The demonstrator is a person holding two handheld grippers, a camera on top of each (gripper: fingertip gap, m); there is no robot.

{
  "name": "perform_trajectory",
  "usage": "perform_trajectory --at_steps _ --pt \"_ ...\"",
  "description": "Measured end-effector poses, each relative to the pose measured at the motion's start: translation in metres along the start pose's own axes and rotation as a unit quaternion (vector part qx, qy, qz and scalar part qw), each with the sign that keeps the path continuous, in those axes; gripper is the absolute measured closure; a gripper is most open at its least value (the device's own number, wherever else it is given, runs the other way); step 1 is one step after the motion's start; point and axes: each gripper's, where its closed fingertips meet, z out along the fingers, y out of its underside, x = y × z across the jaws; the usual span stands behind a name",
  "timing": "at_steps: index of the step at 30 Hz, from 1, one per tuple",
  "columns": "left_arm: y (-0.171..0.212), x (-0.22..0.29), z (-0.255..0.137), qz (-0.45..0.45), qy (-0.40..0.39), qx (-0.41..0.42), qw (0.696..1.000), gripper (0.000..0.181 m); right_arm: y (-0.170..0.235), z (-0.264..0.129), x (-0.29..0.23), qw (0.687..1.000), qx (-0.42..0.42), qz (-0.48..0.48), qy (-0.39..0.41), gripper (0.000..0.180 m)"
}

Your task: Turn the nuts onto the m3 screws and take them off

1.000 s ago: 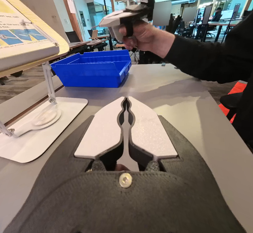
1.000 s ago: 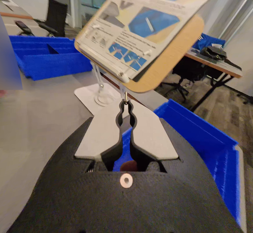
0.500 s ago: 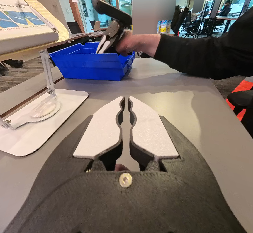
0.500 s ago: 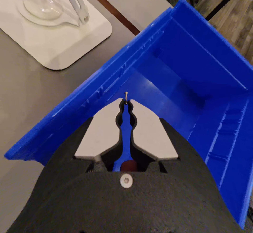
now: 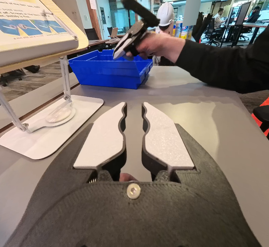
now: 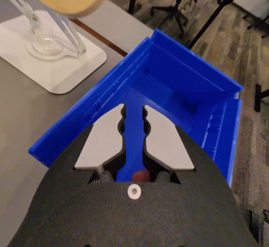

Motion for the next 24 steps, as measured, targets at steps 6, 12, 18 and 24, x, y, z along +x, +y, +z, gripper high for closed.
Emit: perform_trajectory --at_steps 6,12,18,24 --pt "-0.012 -0.014 -0.012 0.013 -0.037 0.014 0.999 0.161 -0.035 -0.054 -0.004 0.991 0.134 0.008 0.022 0.164" --pt "-0.041 -0.055 -0.067 0.082 -0.155 -0.020 0.984 0.159 -0.070 -0.095 -0.063 0.968 0.242 -0.064 -0.027 0.166" --pt "-0.062 -0.120 -0.164 0.104 -0.300 -0.105 0.942 0.163 -0.089 -0.110 -0.148 0.933 0.293 -0.151 -0.143 0.165" --pt "-0.015 -0.180 -0.213 0.072 -0.371 -0.254 0.890 0.172 -0.088 -0.105 -0.226 0.901 0.309 -0.173 -0.250 0.166"
